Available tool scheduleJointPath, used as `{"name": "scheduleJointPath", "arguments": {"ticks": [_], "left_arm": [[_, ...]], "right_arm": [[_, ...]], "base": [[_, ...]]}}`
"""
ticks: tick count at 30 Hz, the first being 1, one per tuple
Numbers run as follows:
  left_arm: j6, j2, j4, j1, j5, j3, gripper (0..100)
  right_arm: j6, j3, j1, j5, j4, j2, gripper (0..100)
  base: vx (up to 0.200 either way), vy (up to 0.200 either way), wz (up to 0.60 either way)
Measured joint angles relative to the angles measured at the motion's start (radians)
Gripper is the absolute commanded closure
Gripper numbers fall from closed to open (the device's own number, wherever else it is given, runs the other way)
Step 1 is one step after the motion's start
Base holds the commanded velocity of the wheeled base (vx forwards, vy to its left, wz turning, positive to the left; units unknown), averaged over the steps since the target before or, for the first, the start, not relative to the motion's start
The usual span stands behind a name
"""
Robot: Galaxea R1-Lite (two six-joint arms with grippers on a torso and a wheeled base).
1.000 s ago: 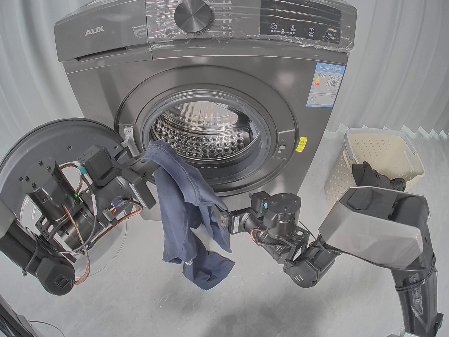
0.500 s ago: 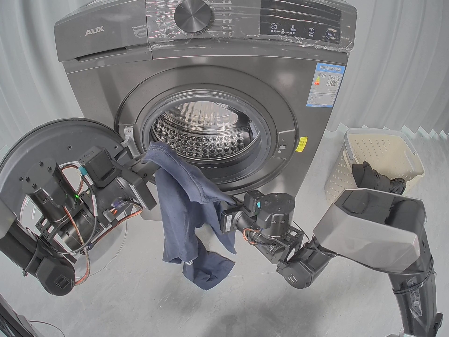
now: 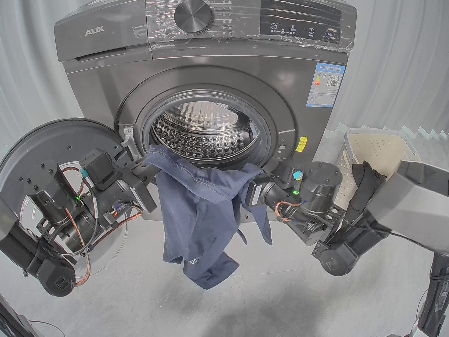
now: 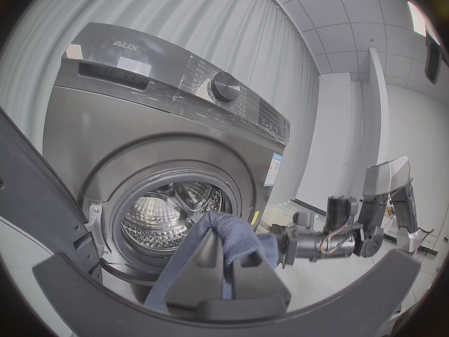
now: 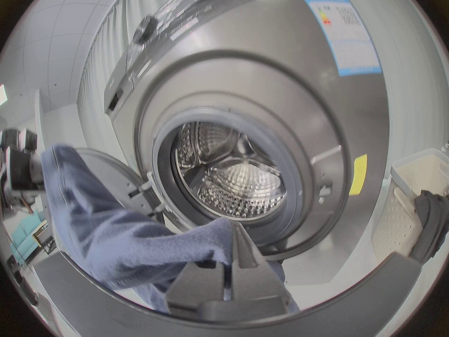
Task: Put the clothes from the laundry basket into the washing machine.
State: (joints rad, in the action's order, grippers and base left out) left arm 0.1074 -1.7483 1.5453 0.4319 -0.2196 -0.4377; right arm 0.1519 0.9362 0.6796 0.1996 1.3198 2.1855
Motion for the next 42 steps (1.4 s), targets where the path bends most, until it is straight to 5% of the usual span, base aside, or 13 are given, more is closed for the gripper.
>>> {"name": "scheduleJointPath", "arguments": {"ticks": [7,14,25,34,42], "left_arm": [[-0.007,-0.002,0.0,0.004,-0.019,0.026,100],[-0.014,-0.002,0.0,0.034,-0.104,0.093,100],[-0.018,-0.01,0.0,0.081,-0.173,0.182,100],[-0.008,0.009,0.001,0.018,-0.281,0.19,100],[0.001,0.025,0.003,-0.037,-0.295,0.168,100]], "right_arm": [[0.005,-0.043,-0.021,-0.016,0.036,-0.108,100],[0.018,-0.112,-0.026,-0.04,0.094,-0.205,100],[0.05,-0.18,-0.029,-0.04,0.177,-0.27,100],[0.051,-0.177,-0.067,-0.033,0.183,-0.276,100],[0.054,-0.166,-0.071,-0.027,0.186,-0.273,100]], "base": [[0.0,0.0,0.0],[0.0,0.0,0.0],[0.0,0.0,0.0],[0.0,0.0,0.0],[0.0,0.0,0.0]]}}
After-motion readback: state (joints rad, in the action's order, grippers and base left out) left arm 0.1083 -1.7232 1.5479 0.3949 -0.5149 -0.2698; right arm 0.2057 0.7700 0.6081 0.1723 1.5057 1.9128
